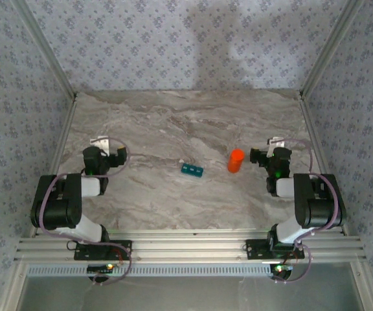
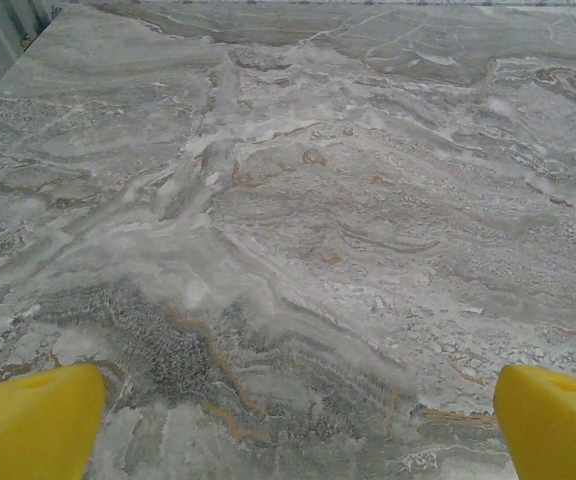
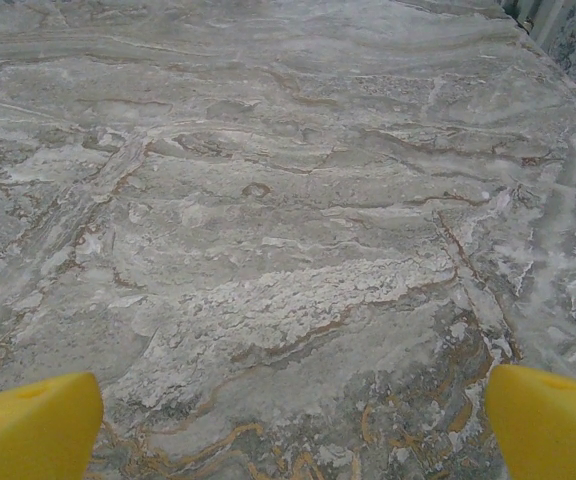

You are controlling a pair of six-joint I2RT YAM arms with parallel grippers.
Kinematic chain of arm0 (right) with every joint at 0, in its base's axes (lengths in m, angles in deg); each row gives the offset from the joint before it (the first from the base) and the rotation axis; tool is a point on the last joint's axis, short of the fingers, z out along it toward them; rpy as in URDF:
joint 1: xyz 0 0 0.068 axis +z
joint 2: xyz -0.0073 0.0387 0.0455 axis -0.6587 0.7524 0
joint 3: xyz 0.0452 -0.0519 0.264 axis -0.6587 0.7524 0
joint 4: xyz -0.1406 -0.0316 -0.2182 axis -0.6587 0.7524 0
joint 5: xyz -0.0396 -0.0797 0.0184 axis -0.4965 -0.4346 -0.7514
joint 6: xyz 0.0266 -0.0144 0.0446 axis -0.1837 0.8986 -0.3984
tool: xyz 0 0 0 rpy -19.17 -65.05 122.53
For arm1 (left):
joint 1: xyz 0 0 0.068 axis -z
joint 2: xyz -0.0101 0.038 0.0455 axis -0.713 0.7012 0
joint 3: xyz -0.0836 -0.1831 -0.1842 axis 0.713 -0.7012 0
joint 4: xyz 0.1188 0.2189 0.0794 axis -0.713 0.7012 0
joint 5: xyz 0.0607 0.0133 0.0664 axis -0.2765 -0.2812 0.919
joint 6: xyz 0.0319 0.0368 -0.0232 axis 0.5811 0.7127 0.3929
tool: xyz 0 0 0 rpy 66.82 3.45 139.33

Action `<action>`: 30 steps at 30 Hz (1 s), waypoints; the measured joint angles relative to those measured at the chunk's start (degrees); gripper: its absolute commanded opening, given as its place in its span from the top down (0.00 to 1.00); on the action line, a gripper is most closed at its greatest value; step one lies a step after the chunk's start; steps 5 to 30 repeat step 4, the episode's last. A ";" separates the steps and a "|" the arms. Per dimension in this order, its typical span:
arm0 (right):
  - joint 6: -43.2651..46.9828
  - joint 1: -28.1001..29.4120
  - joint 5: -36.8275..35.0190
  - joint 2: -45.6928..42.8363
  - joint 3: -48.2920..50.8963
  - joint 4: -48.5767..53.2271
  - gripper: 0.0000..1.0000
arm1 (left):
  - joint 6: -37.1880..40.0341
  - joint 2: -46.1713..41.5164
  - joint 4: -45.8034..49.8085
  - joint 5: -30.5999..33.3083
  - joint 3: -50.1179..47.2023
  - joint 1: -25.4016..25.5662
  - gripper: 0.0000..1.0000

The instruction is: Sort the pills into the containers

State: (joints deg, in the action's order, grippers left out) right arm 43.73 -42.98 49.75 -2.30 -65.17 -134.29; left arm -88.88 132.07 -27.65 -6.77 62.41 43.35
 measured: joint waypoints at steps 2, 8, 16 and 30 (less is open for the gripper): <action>0.02 0.00 0.07 0.00 -0.04 0.04 0.00 | 0.00 0.00 0.00 0.24 0.00 0.00 0.01; 0.04 0.00 0.11 0.00 -0.04 0.07 0.00 | 0.00 0.00 0.02 0.44 0.00 0.02 0.01; 0.04 0.00 0.11 0.00 -0.04 0.07 0.00 | 0.00 0.00 0.02 0.44 0.00 0.02 0.01; 0.04 0.00 0.11 0.00 -0.04 0.07 0.00 | 0.00 0.00 0.02 0.44 0.00 0.02 0.01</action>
